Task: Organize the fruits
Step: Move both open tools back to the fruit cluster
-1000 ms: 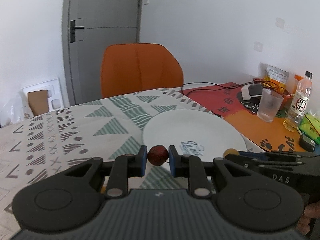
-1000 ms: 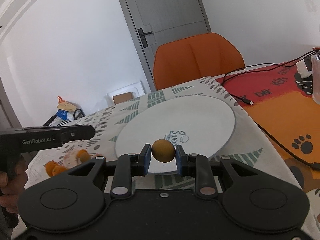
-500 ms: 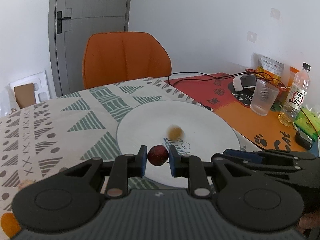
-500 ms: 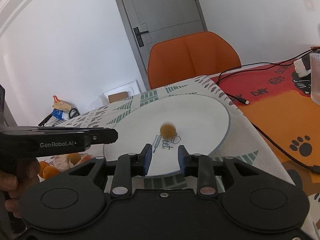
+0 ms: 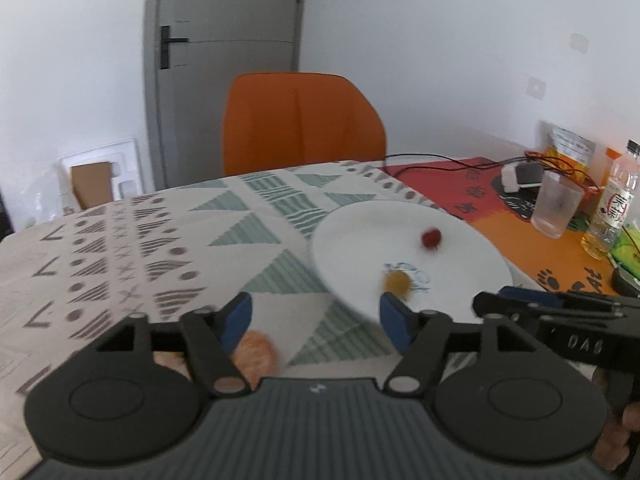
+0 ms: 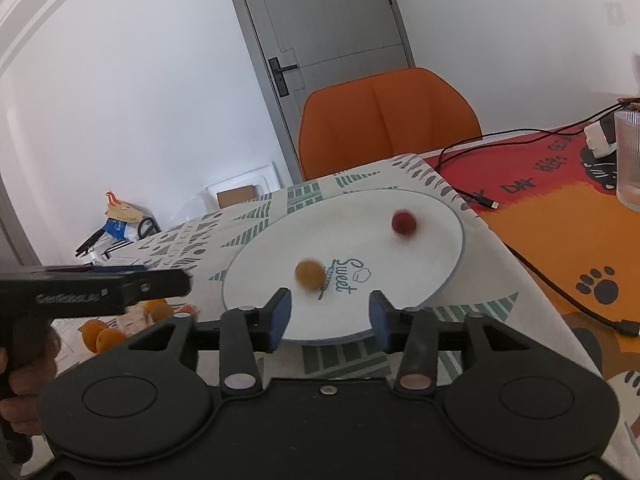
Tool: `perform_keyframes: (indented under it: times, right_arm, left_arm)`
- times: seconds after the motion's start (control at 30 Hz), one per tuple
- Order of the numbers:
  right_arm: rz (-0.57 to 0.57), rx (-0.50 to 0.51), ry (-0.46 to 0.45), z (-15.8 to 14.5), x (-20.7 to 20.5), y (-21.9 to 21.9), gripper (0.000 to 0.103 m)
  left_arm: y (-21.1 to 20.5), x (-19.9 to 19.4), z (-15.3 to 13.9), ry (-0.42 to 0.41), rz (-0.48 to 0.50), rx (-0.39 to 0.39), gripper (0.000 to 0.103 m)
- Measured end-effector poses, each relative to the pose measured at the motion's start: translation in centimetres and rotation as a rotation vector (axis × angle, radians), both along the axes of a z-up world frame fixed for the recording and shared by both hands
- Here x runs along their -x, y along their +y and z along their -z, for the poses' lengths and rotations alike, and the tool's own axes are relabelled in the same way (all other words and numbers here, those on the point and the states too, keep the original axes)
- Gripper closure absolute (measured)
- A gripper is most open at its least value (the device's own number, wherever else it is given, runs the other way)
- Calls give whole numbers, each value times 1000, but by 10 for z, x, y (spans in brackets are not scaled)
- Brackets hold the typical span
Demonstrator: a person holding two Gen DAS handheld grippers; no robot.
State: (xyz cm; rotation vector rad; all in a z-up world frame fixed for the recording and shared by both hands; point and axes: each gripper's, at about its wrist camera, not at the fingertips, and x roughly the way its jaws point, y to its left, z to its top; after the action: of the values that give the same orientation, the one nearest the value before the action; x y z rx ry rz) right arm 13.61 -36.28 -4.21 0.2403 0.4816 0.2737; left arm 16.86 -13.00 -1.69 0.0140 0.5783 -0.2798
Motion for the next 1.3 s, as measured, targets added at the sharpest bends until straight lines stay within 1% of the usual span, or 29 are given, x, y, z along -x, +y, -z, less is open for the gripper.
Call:
perform_keyframes:
  times: [0.07,0.13,0.17,0.23,0.27,0.33,0.47,0.5,0.6,0.77,0.97,1.17,1.3]
  right_arm:
    - [-2,4,-4,-2,3,2,51]
    - [-5,9,-7,-3,5,5,43]
    - [-4,12,-9,-4,6,7,40]
    - [-4,15,-11,-6,8,9,32]
    - [-5,15,-13,-7,10,11,30]
    - [-8,14,-15,-8,12,14,20]
    - [-18,25,-25,-13,17,21,9]
    - [-22,28,-28,-14,18,23,5]
    - [-32,29,-36,-18,21,30,0]
    - [-65,17,-27,-24,23,40,0]
    - [-109,47,-31,-27,28,58,0]
    - [-143,77,-29,-27,33,77,0]
    - [-167,74,-19,-26,35,85,0]
  left_arm:
    - [11,7,-2,-10,-27,6,22]
    - [22,14,-4,-23,-60,9,19]
    - [27,17,-6,-30,-75,10,17]
    - [37,24,-9,-43,-102,14,14]
    - [41,27,-10,-48,-114,17,11]
    - [50,33,-12,-58,-137,21,8]
    - [65,44,-14,-71,-169,28,6]
    - [68,47,-15,-72,-176,30,6]
    - [77,54,-16,-77,-195,40,6]
    - [92,66,-16,-87,-224,54,6]
    - [107,77,-13,-78,-255,70,6]
    - [120,86,-8,-66,-264,100,6]
    - [127,92,-4,-59,-274,114,6]
